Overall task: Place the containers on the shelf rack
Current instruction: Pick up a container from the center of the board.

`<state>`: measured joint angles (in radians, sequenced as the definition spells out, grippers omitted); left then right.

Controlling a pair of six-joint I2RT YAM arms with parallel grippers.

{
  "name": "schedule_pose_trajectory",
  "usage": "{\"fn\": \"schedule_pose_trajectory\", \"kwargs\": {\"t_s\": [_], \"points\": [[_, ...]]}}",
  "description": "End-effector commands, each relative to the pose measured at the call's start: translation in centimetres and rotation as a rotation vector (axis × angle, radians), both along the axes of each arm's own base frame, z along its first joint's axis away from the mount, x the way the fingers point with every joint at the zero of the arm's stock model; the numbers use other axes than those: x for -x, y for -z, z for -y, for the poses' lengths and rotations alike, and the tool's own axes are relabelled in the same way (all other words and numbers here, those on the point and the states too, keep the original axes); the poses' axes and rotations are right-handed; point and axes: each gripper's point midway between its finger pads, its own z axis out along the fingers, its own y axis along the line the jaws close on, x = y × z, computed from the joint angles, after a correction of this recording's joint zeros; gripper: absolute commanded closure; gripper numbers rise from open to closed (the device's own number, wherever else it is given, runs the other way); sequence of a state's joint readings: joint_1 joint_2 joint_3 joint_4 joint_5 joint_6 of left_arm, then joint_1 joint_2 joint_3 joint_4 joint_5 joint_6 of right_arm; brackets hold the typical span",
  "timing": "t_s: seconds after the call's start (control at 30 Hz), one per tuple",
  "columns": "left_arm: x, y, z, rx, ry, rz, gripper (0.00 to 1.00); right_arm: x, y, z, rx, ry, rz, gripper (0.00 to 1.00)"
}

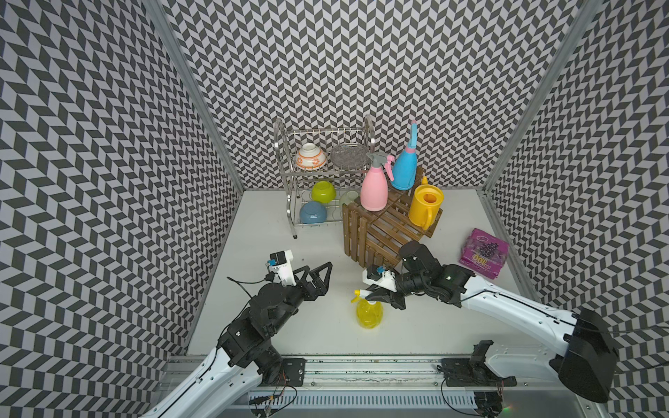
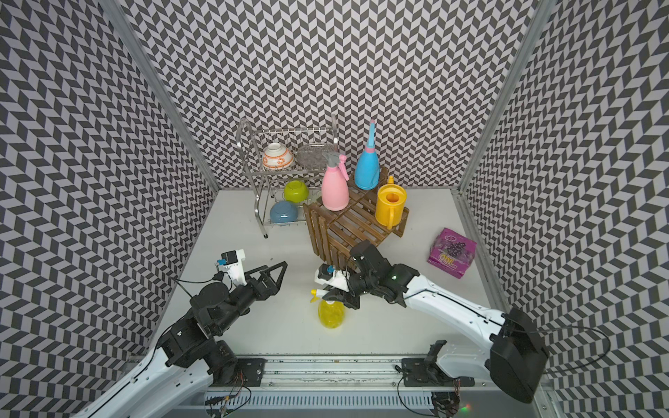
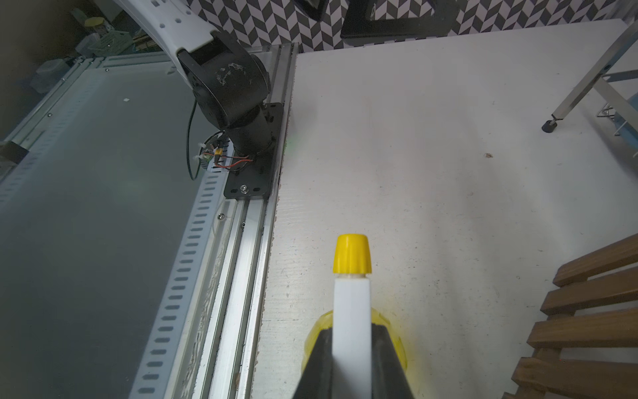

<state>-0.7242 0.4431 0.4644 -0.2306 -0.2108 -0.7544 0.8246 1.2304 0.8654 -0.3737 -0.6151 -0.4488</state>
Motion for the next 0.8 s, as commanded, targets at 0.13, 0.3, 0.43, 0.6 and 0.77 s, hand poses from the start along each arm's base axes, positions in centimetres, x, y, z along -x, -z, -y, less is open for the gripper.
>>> {"fn": "schedule_pose_trajectory", "kwargs": {"t_s": [0.13, 0.3, 0.43, 0.6, 0.77], "points": [[-0.5, -3.1, -0.1, 0.005, 0.003, 0.082, 0.0, 0.1, -5.6, 1.5, -0.188, 0.177, 0.002, 1.0], [-0.8, -3.5, -0.7, -0.006, -0.023, 0.098, 0.0, -0.6, -11.3, 5.4, -0.393, 0.469, -0.062, 1.0], [-1.0, -3.8, -0.9, -0.01, -0.032, 0.115, 0.0, -1.4, -16.3, 9.4, -0.557, 0.678, -0.062, 1.0], [-2.0, -3.4, -0.7, -0.038, -0.033, 0.109, 0.0, -4.2, -19.3, 13.0, -0.565, 0.952, -0.039, 1.0], [-2.7, -3.4, -0.3, -0.048, -0.013, 0.106, 0.0, -7.6, -20.1, 13.8, -0.535, 1.154, -0.045, 1.0]]}}
